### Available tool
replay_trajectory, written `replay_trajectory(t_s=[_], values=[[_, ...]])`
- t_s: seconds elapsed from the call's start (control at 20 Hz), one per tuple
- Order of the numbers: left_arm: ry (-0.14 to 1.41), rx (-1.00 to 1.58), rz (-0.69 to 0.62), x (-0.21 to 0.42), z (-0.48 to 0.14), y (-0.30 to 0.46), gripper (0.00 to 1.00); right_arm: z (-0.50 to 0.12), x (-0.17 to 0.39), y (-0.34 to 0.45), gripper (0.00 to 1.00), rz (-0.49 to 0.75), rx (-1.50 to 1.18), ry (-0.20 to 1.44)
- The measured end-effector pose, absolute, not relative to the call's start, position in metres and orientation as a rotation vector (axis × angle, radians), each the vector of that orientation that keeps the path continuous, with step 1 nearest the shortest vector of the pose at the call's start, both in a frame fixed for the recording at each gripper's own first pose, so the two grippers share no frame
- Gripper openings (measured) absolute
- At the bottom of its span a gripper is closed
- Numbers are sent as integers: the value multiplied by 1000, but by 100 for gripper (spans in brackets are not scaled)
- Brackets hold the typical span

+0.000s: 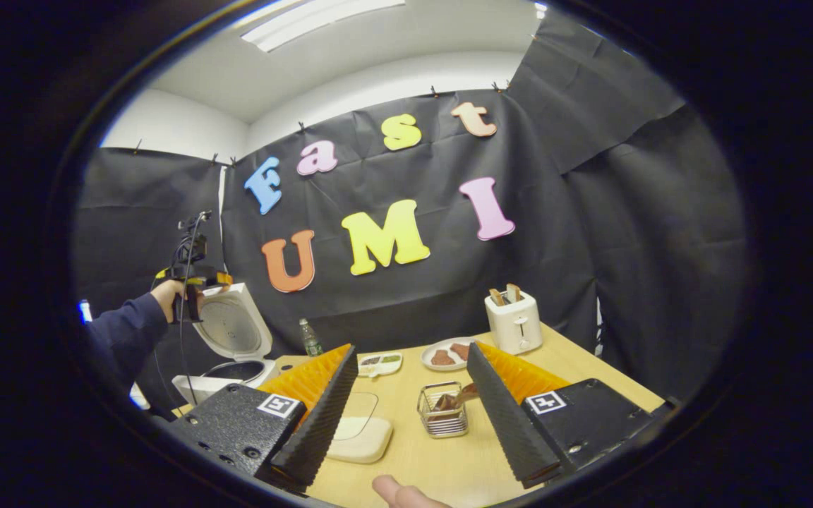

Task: Close the left gripper, press the button to open the rice cooker; take a wooden spoon from the chopstick holder with the right hand, scoop a spoonful of rice and pour it into the rice cooker, then put the wooden spoon back into the chopstick holder.

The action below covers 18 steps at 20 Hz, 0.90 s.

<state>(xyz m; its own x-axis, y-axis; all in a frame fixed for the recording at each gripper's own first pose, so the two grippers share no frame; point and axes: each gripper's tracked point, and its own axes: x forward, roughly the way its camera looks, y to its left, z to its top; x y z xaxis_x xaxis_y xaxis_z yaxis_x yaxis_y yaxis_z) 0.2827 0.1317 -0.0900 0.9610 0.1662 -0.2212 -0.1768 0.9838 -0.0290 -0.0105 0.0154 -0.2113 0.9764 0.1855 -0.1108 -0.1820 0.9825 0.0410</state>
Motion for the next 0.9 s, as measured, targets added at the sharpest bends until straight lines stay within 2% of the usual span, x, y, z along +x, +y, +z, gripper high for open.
replay_trajectory(t_s=[0.05,0.1,0.15,0.2,0.3,0.35,0.4,0.6,0.65,0.7,0.75,0.8,0.9], values=[[230,-45,176,276,-93,130,96,-212,-16,15,100,185,26,113],[232,-43,175,267,-95,127,96,-215,-23,15,95,186,18,115],[236,-47,176,260,-97,125,96,-220,-29,15,95,188,7,121],[238,-51,175,252,-99,123,96,-226,-37,16,100,196,-7,133],[244,-52,167,238,-106,117,96,-237,-53,21,100,223,-20,160],[246,-50,160,230,-111,114,95,-241,-61,22,96,232,-13,178],[254,-53,150,223,-117,111,96,-247,-69,21,100,242,-3,196],[260,-61,140,196,-139,105,95,-260,-96,17,100,248,20,230],[271,-60,134,193,-149,102,96,-262,-103,15,96,241,11,236],[284,-63,122,188,-157,98,95,-258,-111,16,100,244,4,227],[295,-67,115,183,-163,96,95,-253,-116,17,96,242,-5,211],[309,-71,120,179,-170,96,94,-250,-121,15,100,234,-17,195],[334,-79,124,172,-185,97,94,-239,-126,14,100,217,-46,157]])
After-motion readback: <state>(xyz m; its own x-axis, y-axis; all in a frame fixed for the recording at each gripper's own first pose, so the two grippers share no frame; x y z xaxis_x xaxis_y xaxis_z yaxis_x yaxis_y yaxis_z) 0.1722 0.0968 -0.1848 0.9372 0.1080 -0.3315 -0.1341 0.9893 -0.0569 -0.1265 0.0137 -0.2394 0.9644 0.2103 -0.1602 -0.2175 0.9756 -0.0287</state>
